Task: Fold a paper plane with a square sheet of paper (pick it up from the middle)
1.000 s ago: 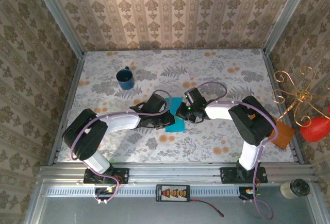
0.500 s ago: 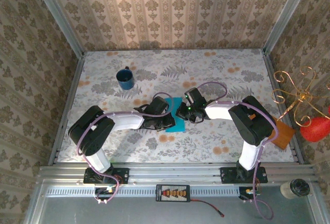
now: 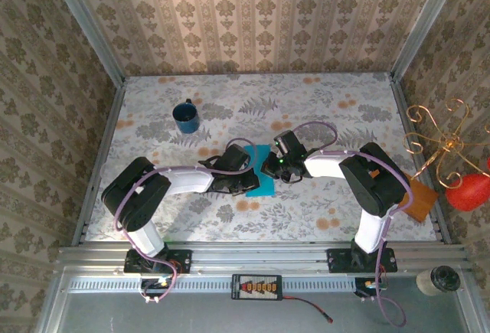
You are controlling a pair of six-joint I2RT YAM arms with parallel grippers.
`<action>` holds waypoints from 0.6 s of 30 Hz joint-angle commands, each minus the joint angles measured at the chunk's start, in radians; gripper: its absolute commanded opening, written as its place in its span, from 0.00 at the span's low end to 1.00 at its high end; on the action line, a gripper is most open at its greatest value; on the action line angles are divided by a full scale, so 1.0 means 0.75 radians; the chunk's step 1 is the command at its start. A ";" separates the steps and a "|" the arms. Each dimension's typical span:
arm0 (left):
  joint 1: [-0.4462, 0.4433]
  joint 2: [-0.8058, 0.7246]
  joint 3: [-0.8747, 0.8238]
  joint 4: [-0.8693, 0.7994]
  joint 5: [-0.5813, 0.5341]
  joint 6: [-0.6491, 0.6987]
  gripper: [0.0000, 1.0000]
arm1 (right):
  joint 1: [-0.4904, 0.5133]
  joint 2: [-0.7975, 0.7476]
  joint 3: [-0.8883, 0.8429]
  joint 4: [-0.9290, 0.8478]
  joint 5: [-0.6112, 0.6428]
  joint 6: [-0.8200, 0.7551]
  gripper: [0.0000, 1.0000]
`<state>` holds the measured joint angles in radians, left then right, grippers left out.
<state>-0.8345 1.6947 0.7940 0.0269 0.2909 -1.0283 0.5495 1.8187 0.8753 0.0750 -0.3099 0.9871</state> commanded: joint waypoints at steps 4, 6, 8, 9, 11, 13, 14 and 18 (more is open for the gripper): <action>0.020 0.021 -0.017 -0.056 0.010 0.032 0.11 | -0.013 0.097 -0.071 -0.200 0.170 0.005 0.01; 0.030 0.018 -0.022 -0.067 0.017 0.037 0.12 | -0.014 0.101 -0.071 -0.208 0.172 0.003 0.01; 0.037 0.017 -0.026 -0.075 0.026 0.039 0.11 | -0.015 0.103 -0.072 -0.214 0.174 0.000 0.01; 0.041 0.017 -0.027 -0.083 0.031 0.040 0.11 | -0.014 0.103 -0.069 -0.218 0.174 0.001 0.01; 0.050 0.019 -0.028 -0.091 0.045 0.044 0.11 | -0.017 0.110 -0.070 -0.227 0.174 -0.001 0.01; 0.054 0.023 -0.028 -0.101 0.060 0.046 0.12 | -0.019 0.116 -0.065 -0.239 0.174 -0.005 0.01; 0.058 0.022 -0.031 -0.101 0.070 0.046 0.11 | -0.019 0.119 -0.064 -0.243 0.174 -0.007 0.01; 0.073 0.022 -0.038 -0.113 0.103 0.046 0.11 | -0.024 0.128 -0.059 -0.258 0.172 -0.012 0.02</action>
<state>-0.7918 1.7008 0.7902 0.0074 0.3458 -1.0172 0.5476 1.8214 0.8753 0.0681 -0.3107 0.9905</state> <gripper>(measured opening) 0.115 0.054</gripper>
